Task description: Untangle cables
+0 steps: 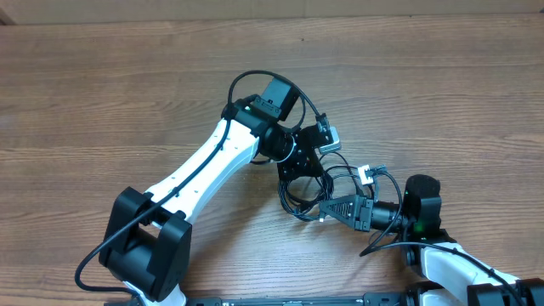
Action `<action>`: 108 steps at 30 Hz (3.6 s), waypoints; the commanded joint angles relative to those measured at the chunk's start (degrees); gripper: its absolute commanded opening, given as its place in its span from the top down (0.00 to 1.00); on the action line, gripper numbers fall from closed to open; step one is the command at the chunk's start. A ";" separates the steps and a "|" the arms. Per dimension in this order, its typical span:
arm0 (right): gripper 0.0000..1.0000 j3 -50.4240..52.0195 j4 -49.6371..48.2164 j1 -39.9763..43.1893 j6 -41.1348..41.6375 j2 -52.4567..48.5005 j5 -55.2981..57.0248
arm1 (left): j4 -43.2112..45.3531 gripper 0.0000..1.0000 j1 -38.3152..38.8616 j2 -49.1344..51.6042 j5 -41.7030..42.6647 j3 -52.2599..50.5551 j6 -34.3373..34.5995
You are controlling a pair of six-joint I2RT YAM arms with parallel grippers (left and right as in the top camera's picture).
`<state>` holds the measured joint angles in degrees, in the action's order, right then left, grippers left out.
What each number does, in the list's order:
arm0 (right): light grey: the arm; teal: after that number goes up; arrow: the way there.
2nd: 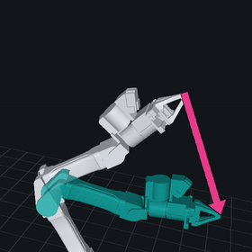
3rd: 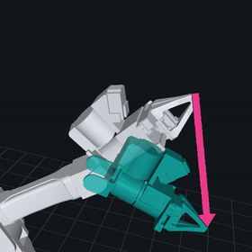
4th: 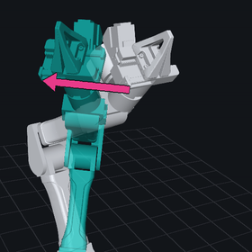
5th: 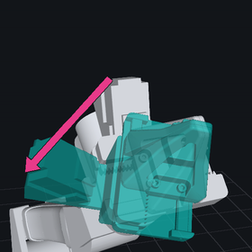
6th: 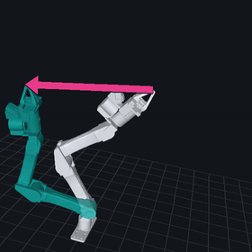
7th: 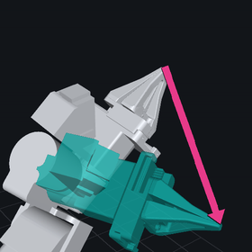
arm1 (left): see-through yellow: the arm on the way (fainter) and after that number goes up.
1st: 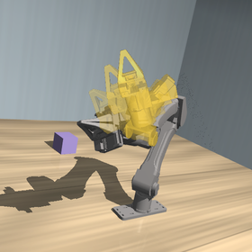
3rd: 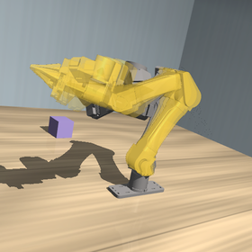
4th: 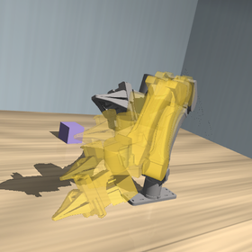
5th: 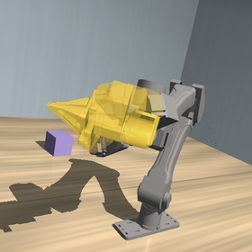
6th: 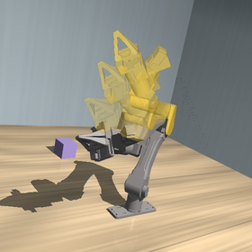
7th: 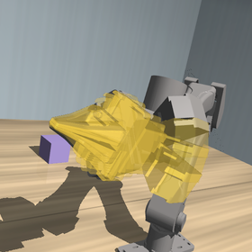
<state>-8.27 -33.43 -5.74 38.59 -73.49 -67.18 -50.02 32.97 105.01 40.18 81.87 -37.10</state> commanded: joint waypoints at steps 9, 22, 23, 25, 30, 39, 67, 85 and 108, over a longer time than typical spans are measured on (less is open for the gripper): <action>0.85 -0.81 -5.77 -0.02 -2.71 0.66 -7.04 | 6.01 0.96 -0.07 -0.13 3.58 0.68 19.28; 0.94 -0.81 -5.68 -0.02 -0.90 0.66 -6.16 | 11.30 0.96 -0.04 -0.13 -32.09 0.68 56.00; 0.94 -0.81 -5.62 -0.02 -0.92 0.66 -5.95 | 11.37 0.96 -0.04 -0.13 -32.13 0.68 56.00; 0.95 -0.81 -5.46 -0.02 -0.90 0.66 -5.75 | 11.37 0.96 -0.07 -0.13 -33.09 0.68 56.02; 0.94 -0.81 -3.08 -0.02 -0.87 0.66 -2.10 | 11.34 0.96 -0.07 -0.13 -34.42 0.68 55.95; 0.60 -0.83 -1.66 -0.02 -0.07 0.66 8.17 | 11.37 0.96 -0.07 -0.17 -34.18 0.70 49.29; 0.41 -40.74 62.86 6.23 -24.76 8.92 41.00 | 4.26 0.95 -12.50 -44.19 -33.55 -17.94 45.22; 0.49 -43.43 77.22 -3.45 -46.40 14.38 11.61 | 34.18 0.96 -12.48 -45.86 -6.82 -38.88 50.03; 0.67 -43.43 61.29 -22.47 -38.25 0.31 28.63 | 37.38 0.96 -12.37 -42.45 0.35 -38.88 52.17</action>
<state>-51.00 29.23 -26.41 -1.89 -72.29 -40.69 -13.30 20.56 62.70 38.09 42.98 14.02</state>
